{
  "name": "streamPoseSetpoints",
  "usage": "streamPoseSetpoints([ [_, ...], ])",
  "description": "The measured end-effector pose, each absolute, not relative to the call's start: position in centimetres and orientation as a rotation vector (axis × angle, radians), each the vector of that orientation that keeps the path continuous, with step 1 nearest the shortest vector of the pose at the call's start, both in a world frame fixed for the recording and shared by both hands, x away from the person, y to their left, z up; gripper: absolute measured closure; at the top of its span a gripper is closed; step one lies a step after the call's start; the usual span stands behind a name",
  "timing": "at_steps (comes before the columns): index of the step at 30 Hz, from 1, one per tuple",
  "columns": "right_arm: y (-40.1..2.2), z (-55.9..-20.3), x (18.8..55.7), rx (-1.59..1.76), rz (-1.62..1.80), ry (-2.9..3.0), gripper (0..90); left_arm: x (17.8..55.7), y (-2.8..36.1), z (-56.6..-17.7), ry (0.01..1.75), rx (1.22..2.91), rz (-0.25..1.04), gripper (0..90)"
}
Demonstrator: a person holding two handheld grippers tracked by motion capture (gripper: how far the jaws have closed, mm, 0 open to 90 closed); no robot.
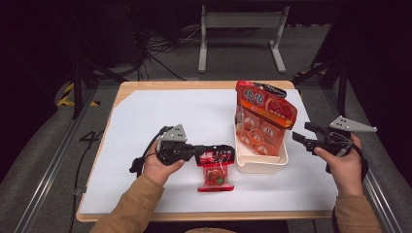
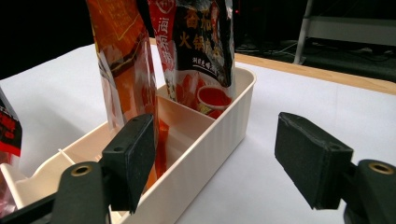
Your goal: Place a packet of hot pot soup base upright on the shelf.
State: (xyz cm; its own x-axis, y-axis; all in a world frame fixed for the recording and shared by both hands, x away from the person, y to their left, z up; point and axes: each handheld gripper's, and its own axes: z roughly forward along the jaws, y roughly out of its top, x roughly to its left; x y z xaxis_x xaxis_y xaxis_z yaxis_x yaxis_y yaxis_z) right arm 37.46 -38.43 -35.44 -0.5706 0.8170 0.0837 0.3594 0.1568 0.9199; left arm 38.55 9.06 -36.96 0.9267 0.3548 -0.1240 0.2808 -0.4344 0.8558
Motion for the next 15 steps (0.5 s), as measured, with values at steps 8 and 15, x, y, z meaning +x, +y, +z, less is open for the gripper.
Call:
streamPoseSetpoints([
  [8, -38.6, -35.4, 37.5, 1.096, 1.398, 1.992, 31.6, 38.1, 9.6, -35.5, 0.425, 2.012, 0.123, 90.0],
  [15, -38.9, -35.6, 37.6, 1.101, 1.418, 1.985, 31.9, 38.2, 10.1, -34.3, 0.400, 2.022, 0.162, 90.0],
])
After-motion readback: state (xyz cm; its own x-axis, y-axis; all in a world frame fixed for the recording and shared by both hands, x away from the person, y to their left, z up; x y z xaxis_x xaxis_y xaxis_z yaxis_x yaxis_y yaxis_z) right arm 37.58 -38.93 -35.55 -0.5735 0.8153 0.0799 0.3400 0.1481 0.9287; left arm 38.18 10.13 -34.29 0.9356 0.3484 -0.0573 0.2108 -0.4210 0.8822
